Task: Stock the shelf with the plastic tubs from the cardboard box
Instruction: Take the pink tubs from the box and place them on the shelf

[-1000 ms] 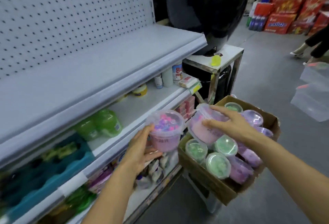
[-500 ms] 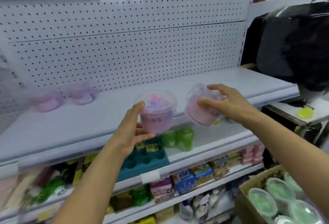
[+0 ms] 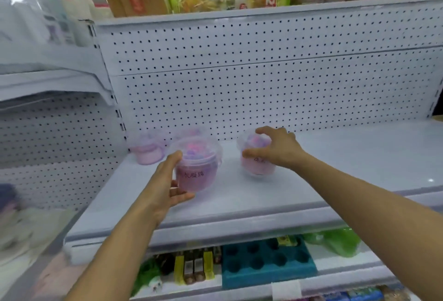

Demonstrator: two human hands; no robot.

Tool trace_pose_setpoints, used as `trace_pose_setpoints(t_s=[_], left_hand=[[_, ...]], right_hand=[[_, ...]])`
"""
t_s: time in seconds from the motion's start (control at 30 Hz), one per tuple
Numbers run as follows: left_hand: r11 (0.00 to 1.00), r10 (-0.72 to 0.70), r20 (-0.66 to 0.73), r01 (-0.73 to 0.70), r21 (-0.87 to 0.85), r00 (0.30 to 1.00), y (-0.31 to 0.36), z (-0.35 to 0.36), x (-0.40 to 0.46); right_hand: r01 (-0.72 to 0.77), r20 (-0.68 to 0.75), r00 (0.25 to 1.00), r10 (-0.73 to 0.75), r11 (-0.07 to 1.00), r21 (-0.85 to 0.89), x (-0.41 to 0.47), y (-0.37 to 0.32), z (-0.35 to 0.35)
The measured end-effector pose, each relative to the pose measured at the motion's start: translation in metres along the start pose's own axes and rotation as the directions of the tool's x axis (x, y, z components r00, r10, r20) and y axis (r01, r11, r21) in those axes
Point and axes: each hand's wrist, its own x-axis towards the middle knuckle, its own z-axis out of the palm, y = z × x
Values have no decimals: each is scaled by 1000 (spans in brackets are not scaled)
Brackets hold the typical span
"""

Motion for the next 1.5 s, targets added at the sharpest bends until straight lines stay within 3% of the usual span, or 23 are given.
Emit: trace_pose_setpoints(t_s=[0.17,0.33,0.53,0.63,0.7,0.73,0.8,0.87,0.97,1.07,1.13,1.2,1.27,1.33,1.4,1.5], left_hand=[[1000,-31,-4,30,-7,1000,7,-31,35],[997,-52,-3,52,-54,999,12,-43,57],[993,-74,6,75,-91,997,14,-42,65],[993,-74,15,75,-94,997,14,-36,60],[992,-79,31,81,-95,996,14,-28,56],[992,-83,45,87,-95,996,14,-22,54],[992,-80,85,87,-87,993,14,-3,49],[995,-64,135,73,-63,989,14,24,45],[999,-33,223,26,38,974,14,65,42],[967,-24,324,-59,246,946,8,97,44],[854,68,315,-218,472,947,-2,111,55],[585,264,276,-381,716,924,-11,117,67],[298,444,342,-496,816,828,-21,117,83],[79,448,439,-524,848,778,-29,116,98],[-49,398,476,-500,865,784,-35,114,109],[-104,378,475,-474,874,794,-39,116,119]], right_hand=[[-44,17,999,46,991,-125,48,-19,40],[-70,25,997,74,989,-133,79,-27,59],[-65,157,983,94,981,-182,100,-35,62],[28,32,999,-20,966,-258,95,-33,60],[160,-169,967,-191,970,-184,75,-35,50],[209,-203,953,-223,974,-91,60,-39,43],[205,-41,979,-201,953,224,32,-43,29],[78,152,975,-162,890,450,16,-38,18],[-33,135,990,-49,838,545,16,-13,0],[-69,78,996,32,839,540,21,23,-25],[-95,57,995,76,843,530,24,49,-39],[-115,27,993,117,858,500,31,73,-49],[-119,4,991,131,881,458,40,92,-56],[-122,-1,991,135,896,426,48,104,-58],[-130,4,990,141,904,408,57,112,-55],[-150,66,989,135,896,418,69,114,-51]])
